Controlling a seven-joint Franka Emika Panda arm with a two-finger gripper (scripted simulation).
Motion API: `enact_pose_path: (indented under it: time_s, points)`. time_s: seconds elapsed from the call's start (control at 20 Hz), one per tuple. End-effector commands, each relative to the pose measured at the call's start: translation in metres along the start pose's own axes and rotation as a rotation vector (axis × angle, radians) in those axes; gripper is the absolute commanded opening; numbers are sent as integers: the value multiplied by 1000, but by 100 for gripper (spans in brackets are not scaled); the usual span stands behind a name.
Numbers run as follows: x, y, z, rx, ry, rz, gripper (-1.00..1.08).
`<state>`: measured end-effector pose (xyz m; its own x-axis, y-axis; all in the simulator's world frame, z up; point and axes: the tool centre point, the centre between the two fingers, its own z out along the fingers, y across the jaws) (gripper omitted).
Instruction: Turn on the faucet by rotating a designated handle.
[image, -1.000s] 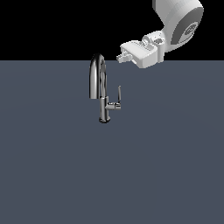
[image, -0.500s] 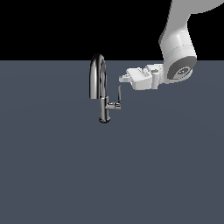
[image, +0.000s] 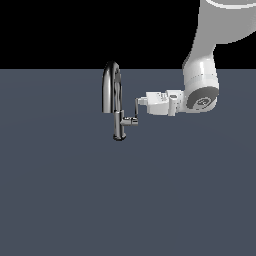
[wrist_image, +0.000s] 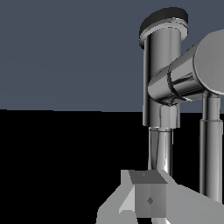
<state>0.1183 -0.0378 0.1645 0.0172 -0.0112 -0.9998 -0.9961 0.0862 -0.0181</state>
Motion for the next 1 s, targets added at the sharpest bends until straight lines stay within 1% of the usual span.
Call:
enact_pose_path:
  time_s: [0.0,0.3,0.95]
  points:
    - [3,-1,1,10,-9,8,-100]
    - [3,-1,1,10,-9,8,-100]
    - [0,29,2,10,-9,8,-100]
